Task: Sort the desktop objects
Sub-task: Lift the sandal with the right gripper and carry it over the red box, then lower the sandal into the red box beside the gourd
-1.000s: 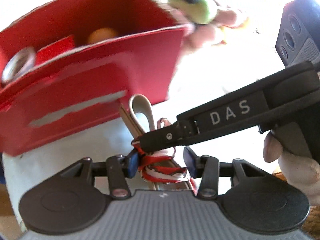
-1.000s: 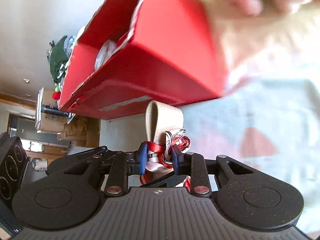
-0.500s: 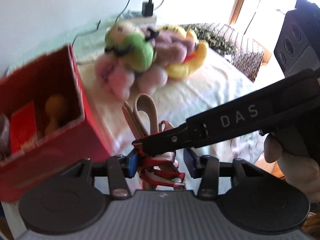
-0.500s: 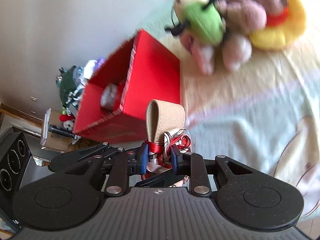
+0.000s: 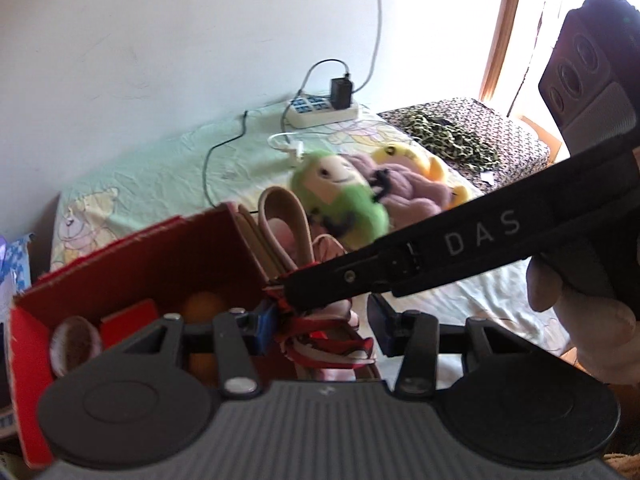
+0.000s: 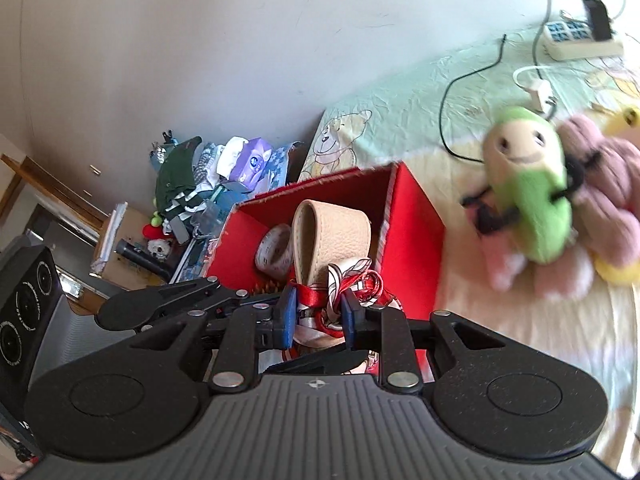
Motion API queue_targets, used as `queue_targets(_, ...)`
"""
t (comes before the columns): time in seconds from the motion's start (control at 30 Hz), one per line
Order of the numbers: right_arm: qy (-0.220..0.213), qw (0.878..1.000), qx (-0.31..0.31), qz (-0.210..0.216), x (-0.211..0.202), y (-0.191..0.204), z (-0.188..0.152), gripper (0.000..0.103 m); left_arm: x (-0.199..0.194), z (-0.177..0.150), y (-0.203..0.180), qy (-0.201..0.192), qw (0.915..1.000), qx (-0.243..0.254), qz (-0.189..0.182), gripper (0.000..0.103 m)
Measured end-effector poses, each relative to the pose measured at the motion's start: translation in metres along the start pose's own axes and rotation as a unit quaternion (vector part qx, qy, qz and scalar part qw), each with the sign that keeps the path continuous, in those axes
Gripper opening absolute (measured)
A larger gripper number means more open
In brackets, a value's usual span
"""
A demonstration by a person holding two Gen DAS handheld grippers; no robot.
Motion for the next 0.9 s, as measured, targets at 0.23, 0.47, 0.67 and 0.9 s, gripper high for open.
queue_targets(0.23,0.009,0.999,-0.018,-0.034,0.028,0.007,0.025,0.025,0.008,0.007,0.055,0.016,0.9996,0.002,-0.025,0.049)
queue_targets(0.47,0.037,0.994,-0.025,-0.103,0.069,0.001,0.027,0.024,0.037,-0.013,0.089,0.059,0.9941,-0.024,-0.088,0.049)
queue_targets(0.67,0.072,0.985,-0.013,-0.159,0.092,-0.014,0.01,0.023,0.058,-0.042,0.091,0.1,0.9874,0.002,-0.122,0.049)
queue_targets(0.9,0.092,0.964,-0.034,-0.247,0.107,-0.023,-0.003,0.013,0.073,-0.056,0.095,0.126,0.9792,0.014,-0.158,0.053)
Point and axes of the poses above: each gripper's, at about its wrist camera, not at the fingertips, and x roughly the way its jaws point, y to its left, z to its top, the point moved 10 cm from there along x, roughly the way its jaws point, and after that the axes turned 2 degrees about -y, right-handed, at the moved point
